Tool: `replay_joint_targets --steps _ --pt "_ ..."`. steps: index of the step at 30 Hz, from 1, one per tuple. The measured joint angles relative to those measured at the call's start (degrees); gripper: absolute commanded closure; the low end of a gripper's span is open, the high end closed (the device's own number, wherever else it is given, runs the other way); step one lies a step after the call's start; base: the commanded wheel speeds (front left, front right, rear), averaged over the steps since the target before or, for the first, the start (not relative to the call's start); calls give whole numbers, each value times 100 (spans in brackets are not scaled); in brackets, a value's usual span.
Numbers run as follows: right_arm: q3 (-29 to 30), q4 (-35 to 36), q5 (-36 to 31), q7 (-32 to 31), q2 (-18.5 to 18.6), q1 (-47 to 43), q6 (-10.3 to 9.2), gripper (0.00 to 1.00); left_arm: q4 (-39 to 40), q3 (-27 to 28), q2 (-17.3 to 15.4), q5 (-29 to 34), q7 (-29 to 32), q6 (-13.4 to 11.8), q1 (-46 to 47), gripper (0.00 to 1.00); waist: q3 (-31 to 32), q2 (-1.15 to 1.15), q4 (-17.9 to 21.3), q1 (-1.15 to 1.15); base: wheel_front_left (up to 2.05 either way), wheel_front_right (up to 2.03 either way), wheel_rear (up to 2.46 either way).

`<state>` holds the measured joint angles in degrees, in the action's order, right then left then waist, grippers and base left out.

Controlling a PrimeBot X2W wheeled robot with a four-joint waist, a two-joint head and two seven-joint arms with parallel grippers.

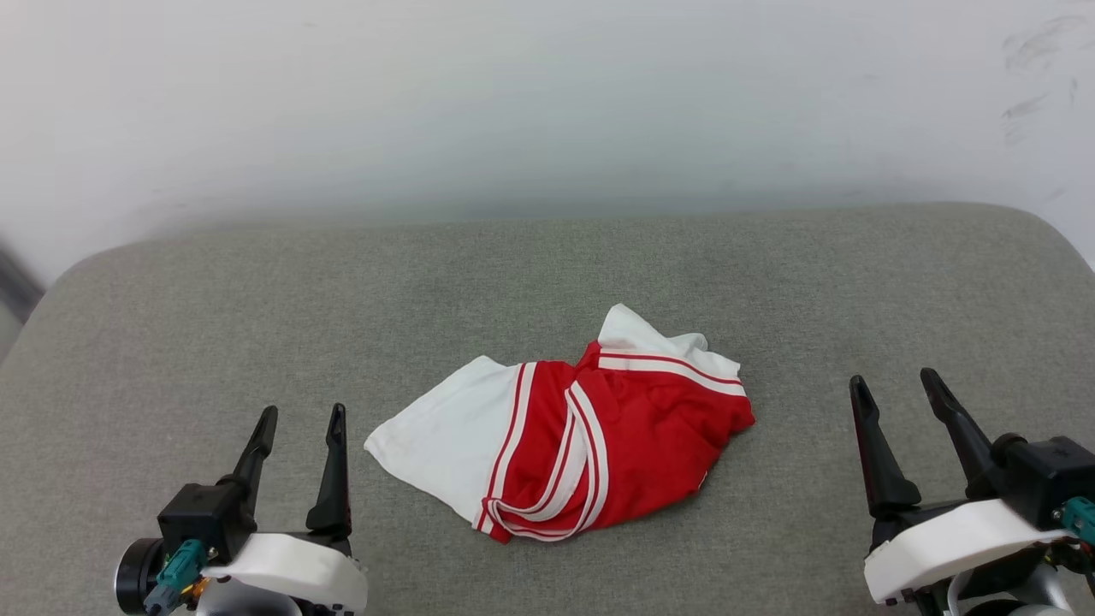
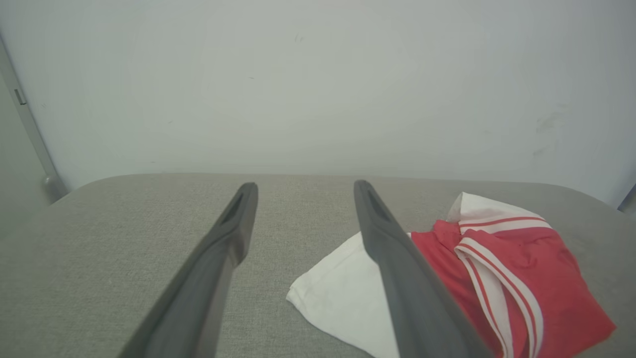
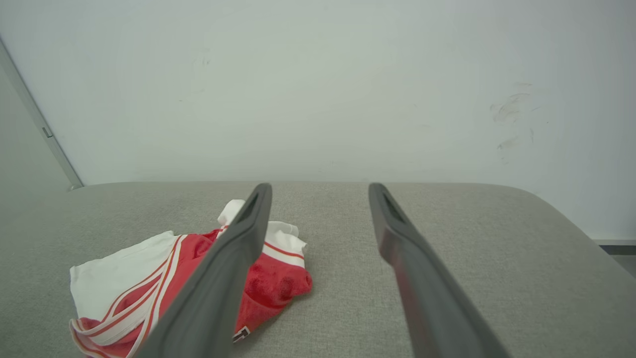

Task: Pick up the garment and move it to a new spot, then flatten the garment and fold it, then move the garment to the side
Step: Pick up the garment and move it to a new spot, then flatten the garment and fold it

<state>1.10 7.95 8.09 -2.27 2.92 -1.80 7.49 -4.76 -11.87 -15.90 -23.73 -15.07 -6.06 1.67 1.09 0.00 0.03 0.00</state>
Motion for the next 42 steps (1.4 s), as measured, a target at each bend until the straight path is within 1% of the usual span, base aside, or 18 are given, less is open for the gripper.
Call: replay_joint_targets --steps 13,17,20,24,26,29,33,37,39,42 --pt "24 -45 54 -70 0 -77 1 0 15 -104 -42 37 18 11 -113 0 45 0 -38 0 0 0 0" --pt "255 -155 288 -152 0 -115 1 0 18 -154 -41 51 19 35 -49 0 9 0 -118 0 0 0 0" --pt "501 -355 437 -334 0 -115 1 0 49 -192 -29 89 18 60 42 0 -36 0 -234 0 0 0 0" --pt "756 -715 483 -988 19 41 1 0 164 -231 23 142 16 108 172 0 -179 0 -416 0 0 0 0" --pt "780 -870 648 -1296 115 323 1 0 226 -231 57 186 16 135 258 0 -287 0 -504 0 0 0 0" --pt "695 -1107 837 -1815 380 868 1 0 352 -181 102 229 11 171 378 0 -511 0 -616 0 0 0 0" --pt "470 -1551 1024 -2715 797 1611 1 0 486 -131 246 318 8 291 610 0 -858 0 -769 1 0 0 0" --pt "60 -1949 1163 -3565 1102 2296 1 0 532 -56 413 401 8 449 786 0 -1197 0 -942 1 0 0 0" --pt "-118 -2190 1255 -3909 1188 2582 0 0 532 -2 503 453 8 532 860 0 -1350 0 -1020 1 0 0 0" --pt "-401 -2472 1312 -4191 1283 2925 1 0 520 75 627 538 8 661 932 0 -1547 0 -1121 1 0 0 0"
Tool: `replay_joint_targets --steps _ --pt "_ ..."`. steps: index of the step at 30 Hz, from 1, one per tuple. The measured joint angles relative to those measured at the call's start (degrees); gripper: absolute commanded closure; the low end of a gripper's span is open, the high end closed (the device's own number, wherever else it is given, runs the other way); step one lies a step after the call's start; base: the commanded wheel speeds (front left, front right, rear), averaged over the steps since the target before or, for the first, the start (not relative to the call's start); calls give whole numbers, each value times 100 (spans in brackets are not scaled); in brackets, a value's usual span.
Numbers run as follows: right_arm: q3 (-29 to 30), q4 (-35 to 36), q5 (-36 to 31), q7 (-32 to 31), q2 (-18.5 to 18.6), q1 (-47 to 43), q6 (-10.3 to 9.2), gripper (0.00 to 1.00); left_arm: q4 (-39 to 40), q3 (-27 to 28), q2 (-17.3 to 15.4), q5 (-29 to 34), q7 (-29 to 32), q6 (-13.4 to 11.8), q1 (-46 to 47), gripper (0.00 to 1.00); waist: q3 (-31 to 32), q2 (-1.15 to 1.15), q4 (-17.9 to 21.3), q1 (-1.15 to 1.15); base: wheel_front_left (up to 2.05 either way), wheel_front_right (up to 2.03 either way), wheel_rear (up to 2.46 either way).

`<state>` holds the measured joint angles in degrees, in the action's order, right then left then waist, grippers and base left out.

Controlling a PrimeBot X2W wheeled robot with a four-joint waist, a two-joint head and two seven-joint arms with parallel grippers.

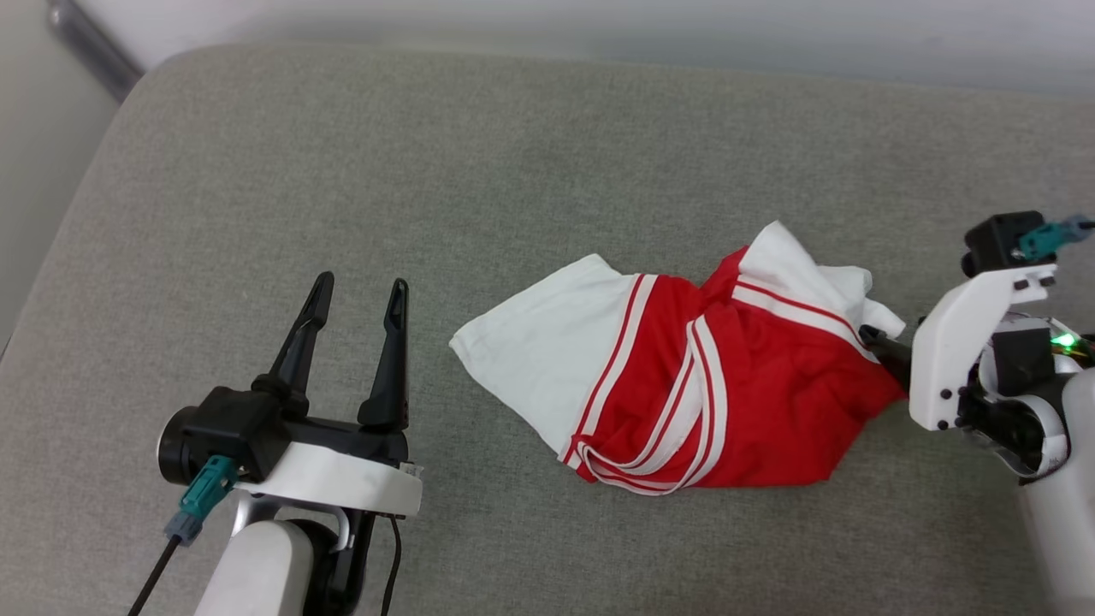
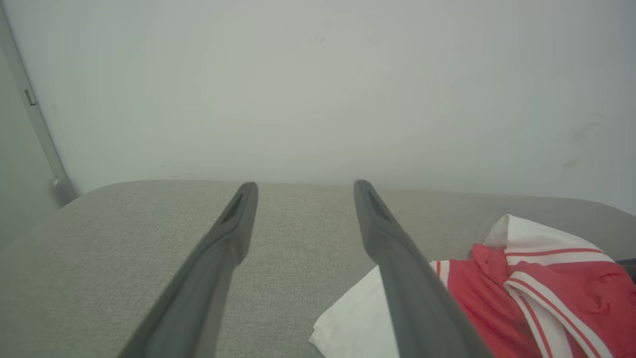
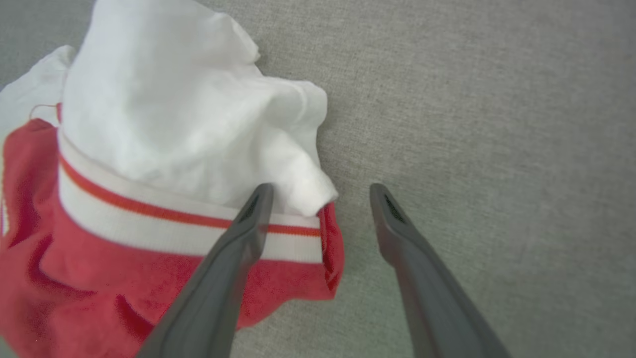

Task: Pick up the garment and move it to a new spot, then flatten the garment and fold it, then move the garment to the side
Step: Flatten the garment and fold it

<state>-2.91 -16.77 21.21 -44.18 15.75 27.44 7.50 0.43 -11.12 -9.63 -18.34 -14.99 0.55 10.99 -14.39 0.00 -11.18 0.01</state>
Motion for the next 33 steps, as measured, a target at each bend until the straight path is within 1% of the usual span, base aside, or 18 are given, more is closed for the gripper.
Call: replay_joint_targets --steps 6,7,8,9,14,19,23,26,29,31,33 --pt "-325 -592 170 -371 43 270 0 0 -85 169 171 158 0 222 49 0 -204 0 -98 0 0 0 0" --pt "-331 -649 189 -428 45 304 0 23 -94 198 190 175 0 247 48 0 -209 0 -93 0 0 0 0" --pt "-363 -686 197 -444 43 330 -1 66 -110 226 204 208 0 266 49 0 -209 0 -84 0 0 0 0" --pt "-386 -701 218 -431 31 342 0 100 -125 254 221 221 0 287 49 0 -204 0 -69 0 0 0 0" --pt "-589 -628 286 -242 12 341 0 100 -203 363 257 342 -8 358 10 0 -105 0 82 0 0 0 0" --pt "-542 -129 209 93 81 263 0 100 -249 478 256 414 -8 400 -104 0 71 0 307 0 0 0 0" --pt "-255 411 75 188 144 -287 1 100 -259 588 223 467 -8 398 -294 0 257 0 528 -1 0 0 0" --pt "194 870 -113 205 115 -931 0 100 -247 632 211 488 -8 391 -435 0 403 0 692 -1 0 0 0" --pt "666 1216 -344 169 -124 -1724 0 100 -254 662 197 491 -8 375 -571 0 542 0 832 -1 0 0 0" --pt "900 1395 -402 93 -405 -2247 0 100 -263 677 188 481 -8 357 -641 0 618 0 913 -1 0 0 0" --pt "1009 1457 -528 85 -650 -2722 1 100 -267 689 181 459 -8 341 -705 0 669 0 985 -1 0 0 0"
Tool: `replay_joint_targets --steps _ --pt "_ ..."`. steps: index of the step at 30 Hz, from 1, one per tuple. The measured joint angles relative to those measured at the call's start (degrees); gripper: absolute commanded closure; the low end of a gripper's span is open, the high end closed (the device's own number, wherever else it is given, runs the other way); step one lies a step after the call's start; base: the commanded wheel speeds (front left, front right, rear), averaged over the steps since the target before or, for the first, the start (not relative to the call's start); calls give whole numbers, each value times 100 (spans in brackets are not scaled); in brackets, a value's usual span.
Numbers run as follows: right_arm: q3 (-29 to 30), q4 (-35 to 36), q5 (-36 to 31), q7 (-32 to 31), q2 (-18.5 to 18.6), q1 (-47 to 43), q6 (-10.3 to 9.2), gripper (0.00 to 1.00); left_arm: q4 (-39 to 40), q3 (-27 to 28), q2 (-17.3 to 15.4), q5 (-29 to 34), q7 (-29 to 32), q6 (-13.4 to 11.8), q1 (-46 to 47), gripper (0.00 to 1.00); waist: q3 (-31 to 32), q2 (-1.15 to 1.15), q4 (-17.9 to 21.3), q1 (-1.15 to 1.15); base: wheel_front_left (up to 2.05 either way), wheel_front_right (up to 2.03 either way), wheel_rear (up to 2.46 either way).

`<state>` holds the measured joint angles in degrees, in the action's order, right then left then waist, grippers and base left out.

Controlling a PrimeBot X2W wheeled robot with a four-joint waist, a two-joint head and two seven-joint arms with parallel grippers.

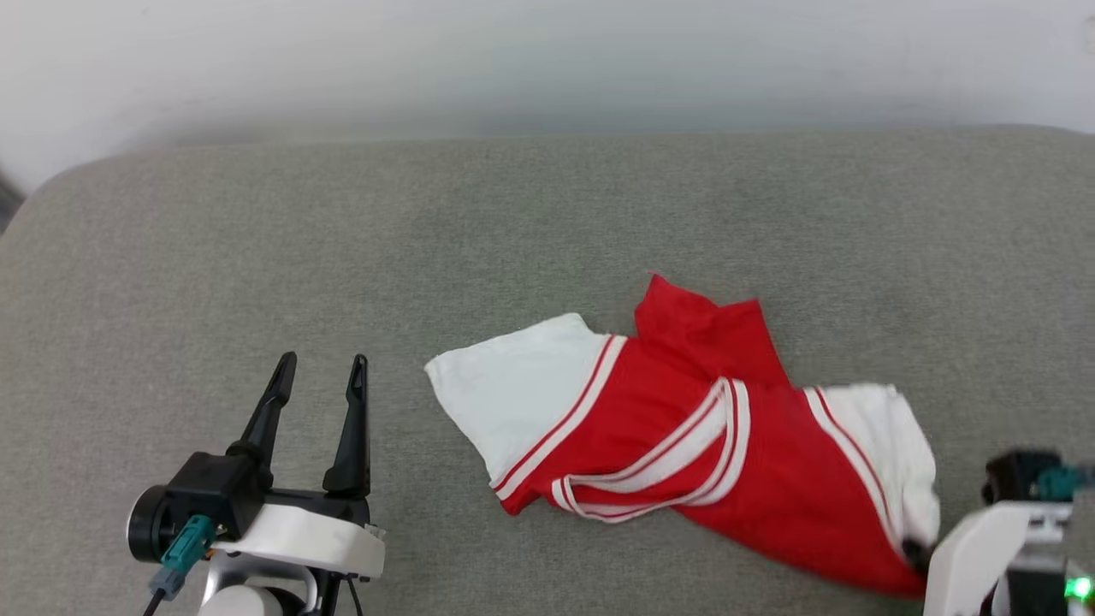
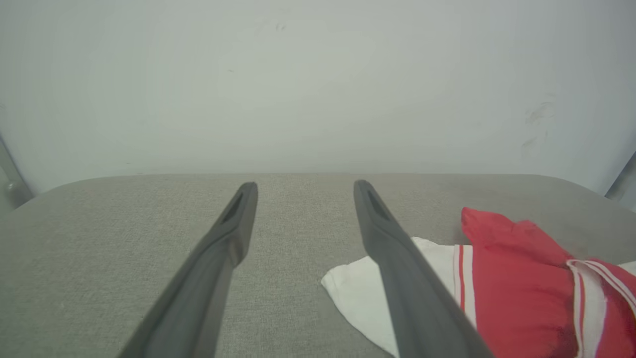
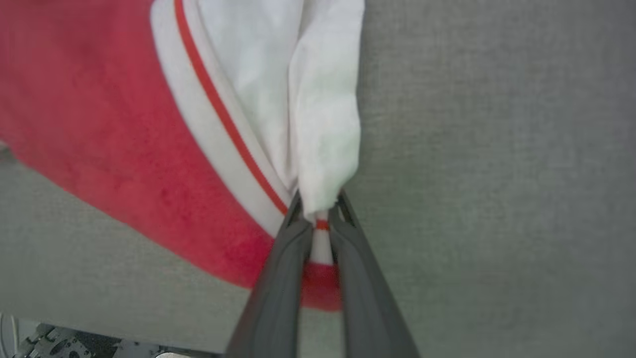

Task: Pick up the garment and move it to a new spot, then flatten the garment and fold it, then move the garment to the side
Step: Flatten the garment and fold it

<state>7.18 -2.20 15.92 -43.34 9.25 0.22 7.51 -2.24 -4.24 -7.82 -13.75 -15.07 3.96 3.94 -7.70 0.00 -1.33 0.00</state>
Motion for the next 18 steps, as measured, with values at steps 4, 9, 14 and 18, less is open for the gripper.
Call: replay_joint_targets --steps 4,9,14,18 --pt "157 -93 -18 167 -349 -444 -1 45 2 9 -1 -21 14 -46 -48 0 32 0 82 0 0 0 0" --pt "275 -192 -60 933 -494 -499 -1 0 -42 3 -9 -65 33 -62 -135 0 106 0 113 0 0 0 0" --pt "292 48 -209 2293 -555 -434 -1 0 -62 12 -26 -104 45 -98 -230 0 220 0 109 0 0 0 0" --pt "135 193 -347 3218 -580 -214 -1 0 -53 25 -73 -111 86 -126 -269 0 281 0 130 0 0 0 0"
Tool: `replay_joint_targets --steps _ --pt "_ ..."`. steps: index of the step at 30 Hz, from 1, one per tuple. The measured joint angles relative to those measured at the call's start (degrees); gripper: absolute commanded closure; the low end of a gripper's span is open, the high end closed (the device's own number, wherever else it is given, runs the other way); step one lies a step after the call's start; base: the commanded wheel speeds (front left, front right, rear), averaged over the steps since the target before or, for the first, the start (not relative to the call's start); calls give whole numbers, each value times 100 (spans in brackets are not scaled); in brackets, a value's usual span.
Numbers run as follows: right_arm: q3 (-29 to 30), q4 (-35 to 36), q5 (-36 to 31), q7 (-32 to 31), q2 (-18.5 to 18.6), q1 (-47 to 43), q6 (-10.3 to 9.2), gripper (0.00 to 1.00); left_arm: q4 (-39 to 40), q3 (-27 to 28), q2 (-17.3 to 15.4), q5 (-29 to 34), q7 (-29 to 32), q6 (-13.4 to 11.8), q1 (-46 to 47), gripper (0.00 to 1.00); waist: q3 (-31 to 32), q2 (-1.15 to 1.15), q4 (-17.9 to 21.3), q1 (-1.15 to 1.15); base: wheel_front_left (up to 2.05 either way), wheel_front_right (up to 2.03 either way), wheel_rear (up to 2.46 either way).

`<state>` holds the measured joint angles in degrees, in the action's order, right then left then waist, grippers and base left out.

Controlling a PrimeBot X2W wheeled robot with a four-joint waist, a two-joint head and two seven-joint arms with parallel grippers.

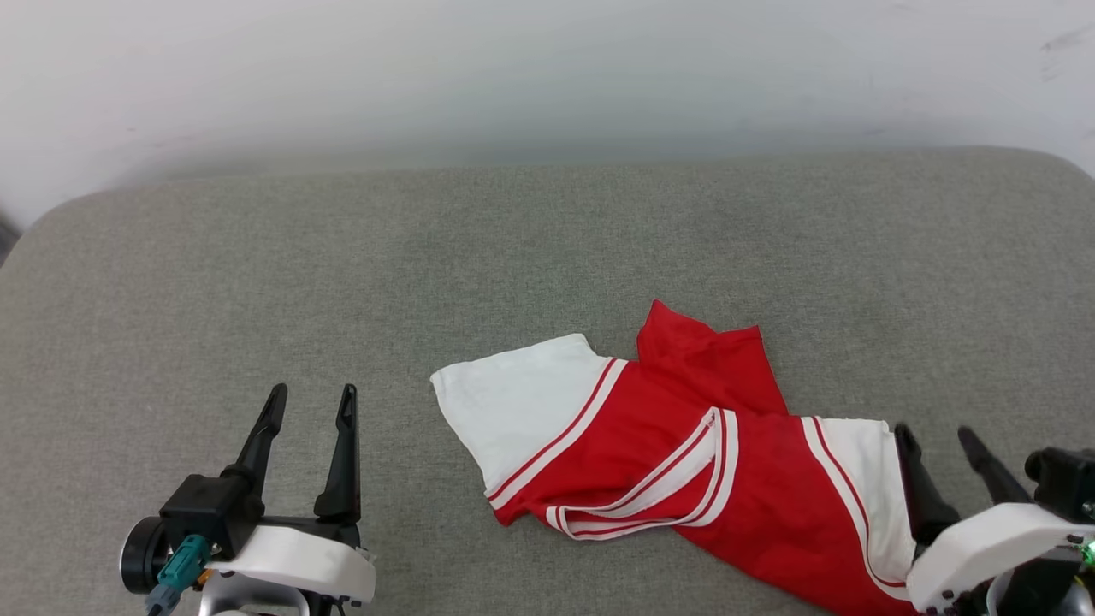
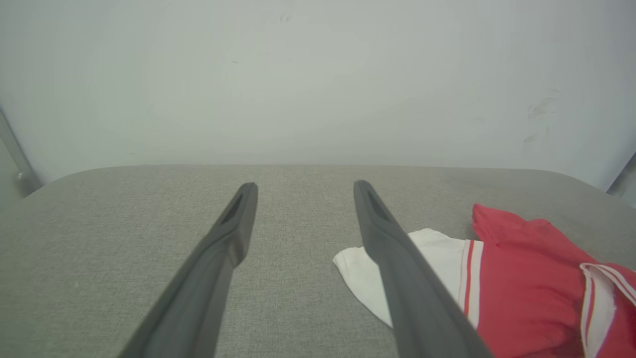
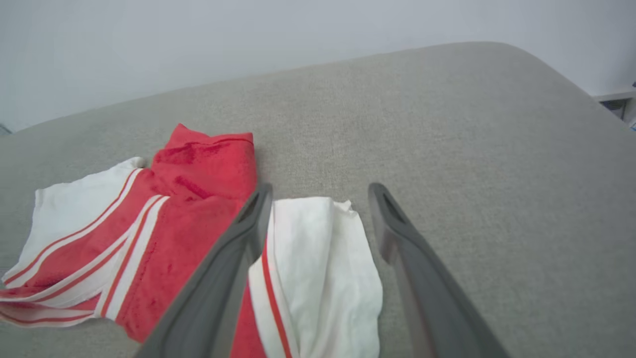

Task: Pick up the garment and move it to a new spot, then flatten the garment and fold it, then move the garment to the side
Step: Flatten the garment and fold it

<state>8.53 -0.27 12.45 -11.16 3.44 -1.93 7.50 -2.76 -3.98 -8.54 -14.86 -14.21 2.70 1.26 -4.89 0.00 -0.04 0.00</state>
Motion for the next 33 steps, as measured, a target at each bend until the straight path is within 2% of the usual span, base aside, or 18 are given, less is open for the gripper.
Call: replay_joint_targets --steps 5,10,15,20,25,29,33 --pt "-252 252 -164 721 -11 133 0 0 104 -1 -46 11 162 -88 -88 0 95 0 -15 0 0 0 0" --pt "-366 492 -376 843 -23 49 0 0 171 85 -122 -18 449 -209 -199 0 194 0 -16 0 0 0 0" --pt "-605 769 -388 843 -46 -18 1 0 313 157 -293 -158 913 -211 -209 0 159 0 72 0 0 0 0" --pt "-724 982 -245 889 -46 -29 1 0 355 9 -531 -349 1838 32 330 0 -57 0 150 0 0 0 0" --pt "-783 1060 -170 920 -48 53 0 0 76 -328 -746 -579 2950 257 1065 0 -389 0 246 0 0 0 0" --pt "-812 1048 -91 971 -49 154 0 0 -315 -591 -896 -812 3788 364 1533 0 -671 0 365 0 0 0 0" --pt "-831 999 -24 1063 -48 236 0 0 -632 -798 -1090 -975 4379 421 1843 0 -939 0 510 0 0 0 0"
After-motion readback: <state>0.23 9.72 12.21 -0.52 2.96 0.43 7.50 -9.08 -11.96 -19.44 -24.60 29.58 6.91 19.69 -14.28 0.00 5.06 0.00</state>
